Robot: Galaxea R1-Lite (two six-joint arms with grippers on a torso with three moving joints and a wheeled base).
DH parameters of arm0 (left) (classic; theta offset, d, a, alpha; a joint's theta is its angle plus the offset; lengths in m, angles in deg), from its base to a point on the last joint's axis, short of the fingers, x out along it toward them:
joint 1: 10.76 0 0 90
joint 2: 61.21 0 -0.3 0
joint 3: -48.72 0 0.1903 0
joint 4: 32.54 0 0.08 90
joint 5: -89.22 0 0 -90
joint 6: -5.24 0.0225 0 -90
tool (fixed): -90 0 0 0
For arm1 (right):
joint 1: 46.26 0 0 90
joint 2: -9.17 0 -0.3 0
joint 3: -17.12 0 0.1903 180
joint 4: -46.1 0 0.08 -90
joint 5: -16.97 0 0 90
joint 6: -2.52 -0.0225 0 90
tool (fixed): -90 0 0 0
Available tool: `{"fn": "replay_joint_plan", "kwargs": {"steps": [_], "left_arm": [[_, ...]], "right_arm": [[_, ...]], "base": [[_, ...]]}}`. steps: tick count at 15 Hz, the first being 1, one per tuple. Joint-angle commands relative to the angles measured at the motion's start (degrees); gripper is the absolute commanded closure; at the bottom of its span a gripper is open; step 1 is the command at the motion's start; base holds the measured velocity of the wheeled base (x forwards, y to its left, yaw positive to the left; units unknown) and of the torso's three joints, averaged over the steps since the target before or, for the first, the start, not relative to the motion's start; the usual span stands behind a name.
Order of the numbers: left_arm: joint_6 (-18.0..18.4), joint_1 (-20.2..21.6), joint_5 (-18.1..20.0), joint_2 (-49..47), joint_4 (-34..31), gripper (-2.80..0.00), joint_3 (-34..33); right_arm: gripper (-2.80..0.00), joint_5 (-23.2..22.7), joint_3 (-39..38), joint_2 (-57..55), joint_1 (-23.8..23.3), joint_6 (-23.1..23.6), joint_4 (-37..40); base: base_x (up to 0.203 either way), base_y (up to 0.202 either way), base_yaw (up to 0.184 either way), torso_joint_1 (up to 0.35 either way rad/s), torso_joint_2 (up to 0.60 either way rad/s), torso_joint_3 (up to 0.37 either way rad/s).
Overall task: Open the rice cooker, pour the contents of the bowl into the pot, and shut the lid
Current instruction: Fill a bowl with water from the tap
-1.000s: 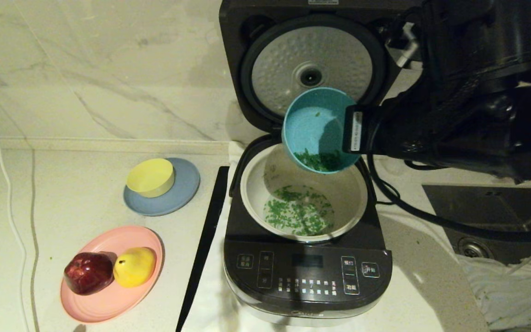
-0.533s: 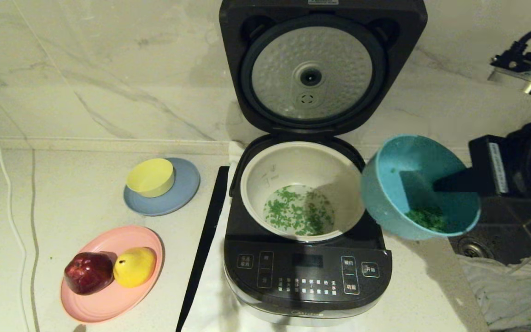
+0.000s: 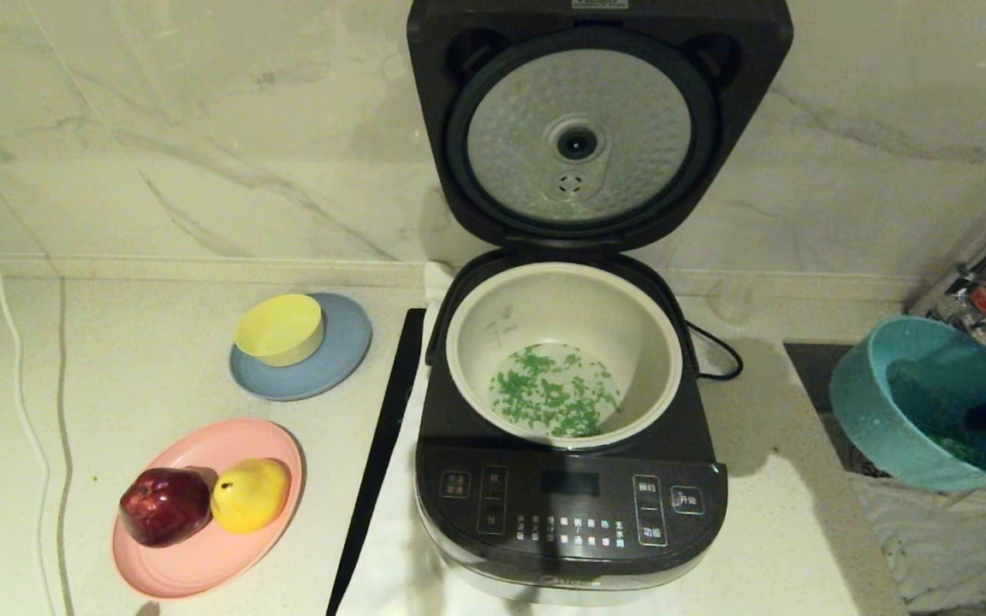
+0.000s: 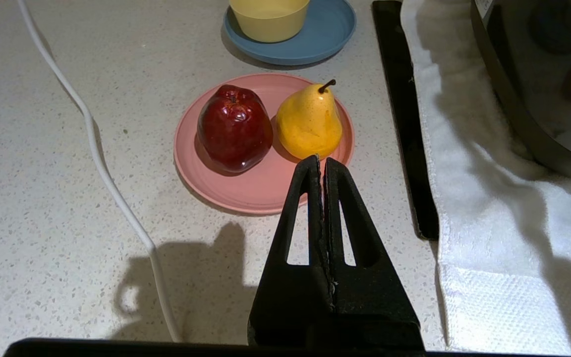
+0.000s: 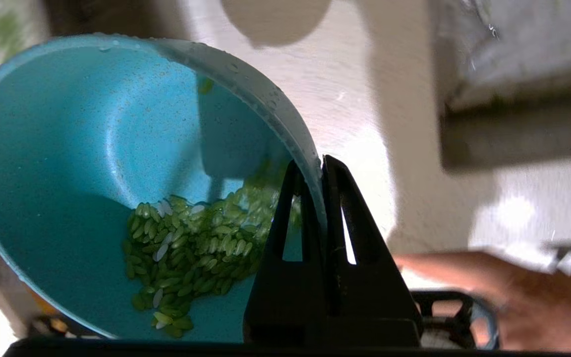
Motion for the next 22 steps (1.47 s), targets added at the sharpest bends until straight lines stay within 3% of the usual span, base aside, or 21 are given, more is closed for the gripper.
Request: {"fn": "replay_joint_plan", "kwargs": {"steps": [1, 6, 9, 13, 17, 22], "left_arm": [[0.0, 0.0, 0.0, 0.0, 0.0, 0.0, -0.4], [0.0, 0.0, 0.0, 0.0, 0.0, 0.0, -0.4], [0.0, 0.0, 0.0, 0.0, 0.0, 0.0, -0.4], [0.0, 0.0, 0.1, 0.0, 0.0, 0.0, -0.4], [0.0, 0.0, 0.0, 0.0, 0.0, 0.0, -0.4], [0.0, 0.0, 0.1, 0.0, 0.0, 0.0, -0.4]], "right_arm": [[0.0, -3.0, -3.5, -0.8, -9.2, 0.4, -0.5], [0.0, -6.7, -13.2, -5.1, -26.4, 0.9, -18.8], [0.0, -7.4, -15.2, -8.9, -35.3, 3.0, -20.5], [0.0, -13.1, -15.4, -16.3, -48.3, 6.8, -24.5], [0.0, -15.7, -15.1, -24.3, -56.9, 8.1, -30.4], [0.0, -17.0, -13.0, -32.5, -60.6, 7.8, -35.9]], "base": [[0.0, 0.0, 0.0, 0.0, 0.0, 0.0], [0.0, 0.0, 0.0, 0.0, 0.0, 0.0], [0.0, 0.0, 0.0, 0.0, 0.0, 0.0], [0.0, 0.0, 0.0, 0.0, 0.0, 0.0], [0.0, 0.0, 0.0, 0.0, 0.0, 0.0], [0.0, 0.0, 0.0, 0.0, 0.0, 0.0]]}}
